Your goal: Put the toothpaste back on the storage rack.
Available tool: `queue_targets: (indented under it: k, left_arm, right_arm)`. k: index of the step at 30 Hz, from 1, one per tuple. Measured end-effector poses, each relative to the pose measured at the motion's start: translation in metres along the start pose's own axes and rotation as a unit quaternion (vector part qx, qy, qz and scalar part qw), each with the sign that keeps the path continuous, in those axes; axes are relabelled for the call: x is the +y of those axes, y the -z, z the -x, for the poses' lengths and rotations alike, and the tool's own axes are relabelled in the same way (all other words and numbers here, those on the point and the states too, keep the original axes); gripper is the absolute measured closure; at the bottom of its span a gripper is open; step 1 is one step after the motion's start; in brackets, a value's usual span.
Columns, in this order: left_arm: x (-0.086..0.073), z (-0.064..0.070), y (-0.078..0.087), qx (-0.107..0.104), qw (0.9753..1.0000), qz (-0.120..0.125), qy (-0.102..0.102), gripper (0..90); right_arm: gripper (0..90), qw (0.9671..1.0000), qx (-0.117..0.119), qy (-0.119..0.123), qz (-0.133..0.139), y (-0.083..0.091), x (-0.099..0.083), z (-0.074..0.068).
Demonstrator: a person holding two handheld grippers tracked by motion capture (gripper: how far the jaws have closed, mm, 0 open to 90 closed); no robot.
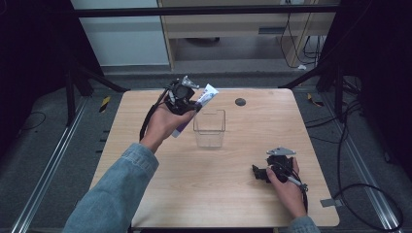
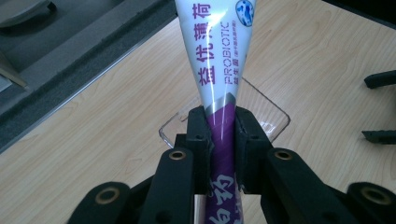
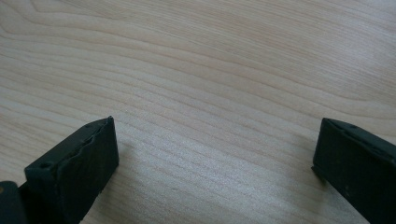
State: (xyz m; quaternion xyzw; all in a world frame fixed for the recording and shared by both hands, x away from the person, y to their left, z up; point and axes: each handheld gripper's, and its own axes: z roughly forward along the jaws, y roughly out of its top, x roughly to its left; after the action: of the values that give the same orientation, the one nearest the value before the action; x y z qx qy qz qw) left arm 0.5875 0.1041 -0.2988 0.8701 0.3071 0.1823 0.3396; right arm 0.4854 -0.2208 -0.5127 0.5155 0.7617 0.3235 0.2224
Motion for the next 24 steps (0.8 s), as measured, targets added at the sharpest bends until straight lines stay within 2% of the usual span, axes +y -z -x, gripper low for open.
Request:
queue_targets:
  k: [13,24]
  left_arm:
    - [0.014,0.000,-0.007,-0.003,1.0000,0.009,0.001,77.9]
    - [0.020,0.000,-0.011,-0.003,0.9998,0.017,-0.007,77.9]
  right_arm:
    - [0.3,1.0000,0.001,-0.001,0.000,0.000,0.000,0.000]
    - [0.3,1.0000,0.001,-0.001,0.001,0.000,0.000,0.000]
